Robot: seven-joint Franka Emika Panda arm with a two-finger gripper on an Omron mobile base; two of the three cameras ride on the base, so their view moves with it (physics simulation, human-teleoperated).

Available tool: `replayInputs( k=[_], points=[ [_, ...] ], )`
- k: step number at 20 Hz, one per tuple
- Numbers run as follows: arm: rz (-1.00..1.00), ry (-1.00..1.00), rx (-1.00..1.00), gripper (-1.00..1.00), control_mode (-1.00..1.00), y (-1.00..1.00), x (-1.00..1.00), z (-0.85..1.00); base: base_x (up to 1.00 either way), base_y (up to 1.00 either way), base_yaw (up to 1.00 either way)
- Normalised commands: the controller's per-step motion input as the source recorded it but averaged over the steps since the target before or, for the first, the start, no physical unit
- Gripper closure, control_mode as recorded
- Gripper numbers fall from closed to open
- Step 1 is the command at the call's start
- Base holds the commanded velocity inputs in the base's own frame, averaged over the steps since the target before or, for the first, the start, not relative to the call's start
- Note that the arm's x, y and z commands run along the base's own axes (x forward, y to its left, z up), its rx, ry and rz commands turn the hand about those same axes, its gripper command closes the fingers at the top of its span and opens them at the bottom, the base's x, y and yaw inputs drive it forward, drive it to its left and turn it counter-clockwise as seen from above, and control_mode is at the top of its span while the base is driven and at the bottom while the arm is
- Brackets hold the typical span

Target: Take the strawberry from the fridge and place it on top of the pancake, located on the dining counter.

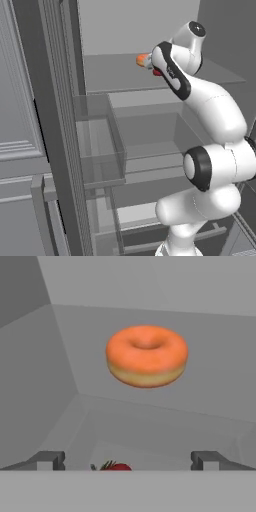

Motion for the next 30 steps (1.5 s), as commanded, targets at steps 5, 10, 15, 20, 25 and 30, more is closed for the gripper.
replayInputs(
  k=[5, 10, 15, 20, 25, 30],
  points=[
    [0.00, 0.00, 0.00, -1.00, -1.00, 0.01, -0.12, 0.00, 0.00, 0.00, 0.00],
    [0.00, 0.03, 0.00, -1.00, -1.00, 0.03, -0.02, -0.03, 0.00, 0.00, 0.00],
    [0.00, 0.06, 0.00, -1.00, -1.00, 0.20, 0.00, -0.17, 0.00, 0.00, 0.00],
    [0.00, 0.02, 0.00, -1.00, -1.00, 0.04, 0.01, -0.11, 0.00, 0.00, 0.00],
    [0.01, 0.00, 0.00, -1.00, -1.00, -0.12, 0.11, -0.06, 0.00, 0.00, 0.00],
    [0.02, 0.00, 0.00, -1.00, -1.00, -0.06, 0.00, -0.16, 0.00, 0.00, 0.00]
  ],
)
